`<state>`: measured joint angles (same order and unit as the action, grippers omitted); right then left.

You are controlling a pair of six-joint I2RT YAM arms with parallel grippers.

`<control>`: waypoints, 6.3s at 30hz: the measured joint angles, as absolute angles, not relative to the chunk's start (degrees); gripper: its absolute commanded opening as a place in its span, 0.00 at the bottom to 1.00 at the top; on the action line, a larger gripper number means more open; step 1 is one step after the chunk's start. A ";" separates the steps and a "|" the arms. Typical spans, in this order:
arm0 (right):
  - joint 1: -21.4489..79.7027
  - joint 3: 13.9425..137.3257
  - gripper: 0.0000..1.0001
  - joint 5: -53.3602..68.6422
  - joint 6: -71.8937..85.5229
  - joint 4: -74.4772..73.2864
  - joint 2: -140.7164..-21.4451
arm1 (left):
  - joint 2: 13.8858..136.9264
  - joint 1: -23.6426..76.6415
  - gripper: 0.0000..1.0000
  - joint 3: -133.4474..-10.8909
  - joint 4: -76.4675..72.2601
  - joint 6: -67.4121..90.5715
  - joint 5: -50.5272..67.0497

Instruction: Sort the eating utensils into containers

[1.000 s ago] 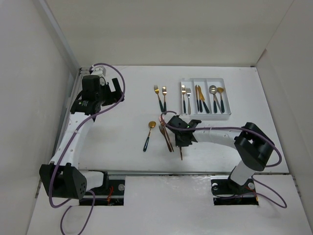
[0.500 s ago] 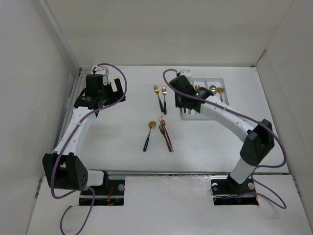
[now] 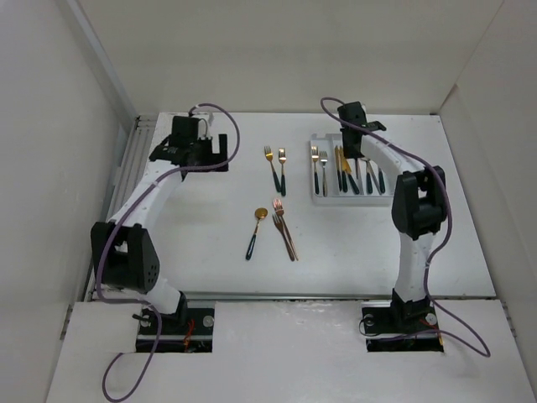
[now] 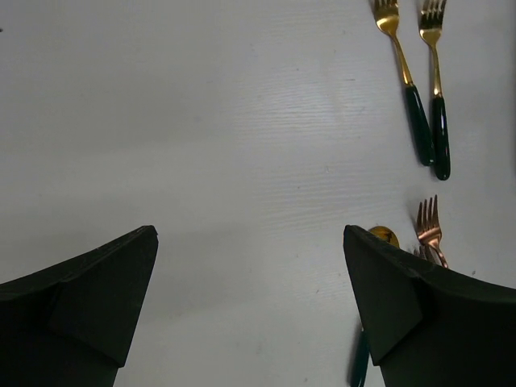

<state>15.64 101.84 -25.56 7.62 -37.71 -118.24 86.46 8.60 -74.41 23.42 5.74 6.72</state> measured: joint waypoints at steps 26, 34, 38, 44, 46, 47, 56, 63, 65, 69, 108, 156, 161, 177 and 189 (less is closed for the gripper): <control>15.05 107.44 0.47 -22.04 8.03 -39.72 -127.72 | 99.66 26.81 0.91 -72.27 35.57 -9.41 14.74; 15.05 102.10 0.48 -22.68 12.05 -41.15 -113.10 | 99.66 36.62 0.90 -65.87 35.88 -10.24 14.48; 15.11 98.02 0.48 -22.76 12.91 -40.27 -104.99 | 99.70 37.78 0.85 -64.12 35.97 -10.15 13.98; 16.23 93.10 0.49 -23.62 13.91 -39.92 -98.59 | 101.36 36.95 0.61 -64.34 34.98 -9.10 10.92; 16.58 91.90 0.49 -23.68 14.17 -39.90 -98.02 | 101.47 36.69 0.55 -64.34 34.85 -8.91 10.41; 16.60 91.31 0.49 -23.70 14.35 -39.92 -97.76 | 101.51 36.62 0.50 -64.34 34.81 -8.88 10.31; 16.64 89.89 0.49 -24.45 14.83 -39.94 -95.44 | 102.50 34.87 0.00 -64.75 34.59 -7.92 12.12; 18.79 89.89 0.49 -25.28 14.83 -40.01 -94.85 | 102.69 29.19 0.00 -64.79 34.68 -6.46 16.36; 20.03 89.89 0.49 -25.12 14.76 -39.88 -94.52 | 102.69 26.15 0.00 -65.01 35.00 -6.35 16.64; 24.05 88.66 0.64 -22.57 13.19 -37.76 -92.38 | 102.04 20.43 0.00 -67.77 36.51 -6.61 17.41; 36.95 75.90 0.52 29.61 21.69 6.15 -85.58 | 86.19 19.03 0.00 -95.39 25.85 3.68 54.81; 10.52 95.74 0.34 -35.55 6.24 -40.58 -121.25 | 87.15 19.46 1.00 -89.19 34.50 1.93 -3.95; 10.20 95.53 0.51 -34.46 6.33 -40.27 -121.23 | 87.15 19.46 1.00 -88.84 34.50 1.93 -4.08; 30.94 97.76 0.73 -29.98 11.97 -36.45 -107.00 | 87.20 18.81 1.00 -89.69 34.26 5.56 -7.27; 40.03 73.89 0.41 -12.34 26.41 -34.46 -103.09 | 81.08 14.90 1.00 -87.22 32.91 8.99 -8.71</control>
<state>40.03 73.89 -12.34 26.41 -34.46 -103.09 81.08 14.90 -87.22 32.91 8.99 -8.71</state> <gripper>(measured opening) 0.405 0.997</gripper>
